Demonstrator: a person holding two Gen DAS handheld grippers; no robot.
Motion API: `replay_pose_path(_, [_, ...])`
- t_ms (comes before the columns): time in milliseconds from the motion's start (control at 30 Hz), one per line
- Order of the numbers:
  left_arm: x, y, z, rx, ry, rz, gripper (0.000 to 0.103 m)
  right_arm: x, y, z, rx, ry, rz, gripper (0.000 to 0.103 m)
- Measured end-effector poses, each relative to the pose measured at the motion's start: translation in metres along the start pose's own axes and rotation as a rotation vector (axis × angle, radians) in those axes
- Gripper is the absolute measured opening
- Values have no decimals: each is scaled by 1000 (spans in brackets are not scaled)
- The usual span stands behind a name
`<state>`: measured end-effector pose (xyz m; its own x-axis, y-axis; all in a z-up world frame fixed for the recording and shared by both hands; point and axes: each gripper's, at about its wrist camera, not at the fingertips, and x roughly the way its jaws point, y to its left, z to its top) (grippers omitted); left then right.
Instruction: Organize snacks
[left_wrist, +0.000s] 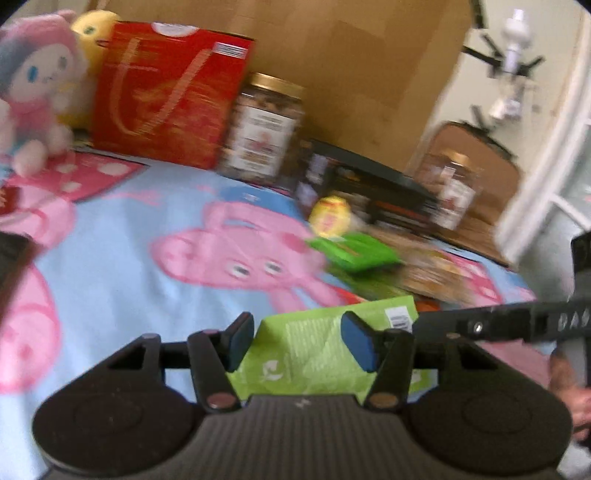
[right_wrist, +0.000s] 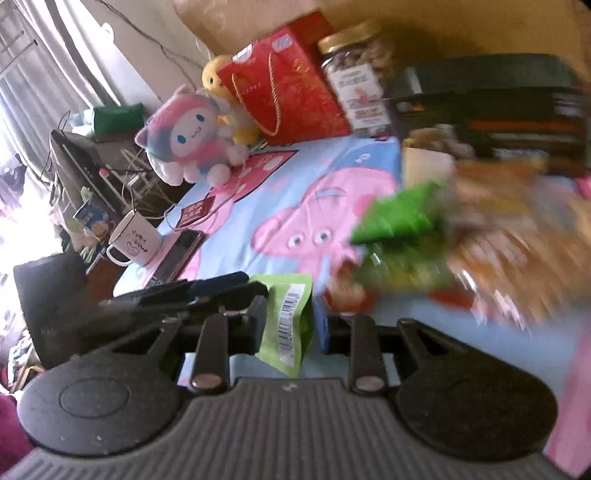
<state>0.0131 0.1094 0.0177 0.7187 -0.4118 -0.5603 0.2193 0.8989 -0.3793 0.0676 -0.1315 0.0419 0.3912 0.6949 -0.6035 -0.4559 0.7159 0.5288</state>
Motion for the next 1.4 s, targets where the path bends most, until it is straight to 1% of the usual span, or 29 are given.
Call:
replay_pose_path(67, [0,-13,-10,26,16,-51,53,-19,6,-22,0,-47,-57,31])
replay_pose_path(133, [-1,-26,-17,73,32,-85,53,-32,5,-39,15,-83,-99,33])
replay_pose_path(200, [-8,-32,-18,89,17,-97,56,-39,1,-50,21,-102,-144,38])
replay_pose_path(233, [-14,-32,-19,83,7,-99,57,-41,0,-53,26,-101,-149,44])
replay_pose_path(267, [-20,-29,-18,71,-3,-95,61,-44,-3,-57,28,-103,-134,49])
replay_pose_path(300, [-25,-25,-18,55,-11,-90,65,-46,-4,-60,28,-106,-119,52])
replay_pose_path(333, [-29,-22,-18,37,-10,-87,65,-45,-5,-62,23,-107,-116,56])
replay_pose_path(400, [-34,-14,-20,-1,23,-89,65,-44,-7,-71,-17,-111,-136,61])
replay_pose_path(467, [-35,-6,-25,-62,75,-119,65,-38,-4,-75,-90,-92,-183,68])
replay_pose_path(500, [-37,-1,-28,-98,108,-149,65,-37,-3,-81,-140,-87,-199,71])
replay_pose_path(533, [-37,2,-32,-134,140,-178,65,-34,0,-83,-193,-77,-205,76])
replay_pose_path(600, [-36,3,-37,-182,174,-213,66,-26,3,-87,-261,-56,-189,79])
replay_pose_path(633, [-34,3,-40,-204,186,-219,66,-23,3,-88,-276,-67,-183,80])
replay_pose_path(667, [-30,3,-42,-223,198,-219,66,-19,3,-88,-283,-72,-172,79])
replay_pose_path(700, [-25,3,-43,-244,212,-216,65,-16,5,-87,-286,-72,-156,75])
replay_pose_path(733, [-21,4,-45,-262,200,-223,66,-14,9,-87,-287,-71,-142,64])
replay_pose_path(767, [-20,3,-46,-275,194,-226,66,-12,13,-87,-290,-65,-117,45])
replay_pose_path(833, [-19,1,-46,-288,184,-226,66,-9,19,-89,-282,-52,-56,32])
replay_pose_path(867, [-18,2,-46,-297,179,-230,66,-9,24,-92,-286,-54,-31,28])
replay_pose_path(933, [-17,4,-46,-325,167,-246,66,-11,33,-98,-313,-70,1,23])
replay_pose_path(1000, [-15,7,-46,-360,163,-257,64,-11,39,-101,-338,-66,7,23])
replay_pose_path(1067, [-14,12,-46,-395,165,-263,62,-14,38,-98,-346,-53,6,23])
replay_pose_path(1167, [-15,20,-48,-442,166,-277,61,-27,16,-77,-244,-58,37,25])
replay_pose_path(1233, [-14,25,-48,-478,167,-286,61,-30,-2,-56,-163,-54,32,25])
replay_pose_path(1300, [-13,28,-48,-502,167,-287,61,-21,-21,-36,-84,-16,36,25])
replay_pose_path(1367, [-12,29,-48,-513,166,-286,61,-2,-37,-24,-32,55,80,25])
replay_pose_path(1400, [-11,29,-48,-515,165,-283,58,8,-42,-21,-9,92,89,22])
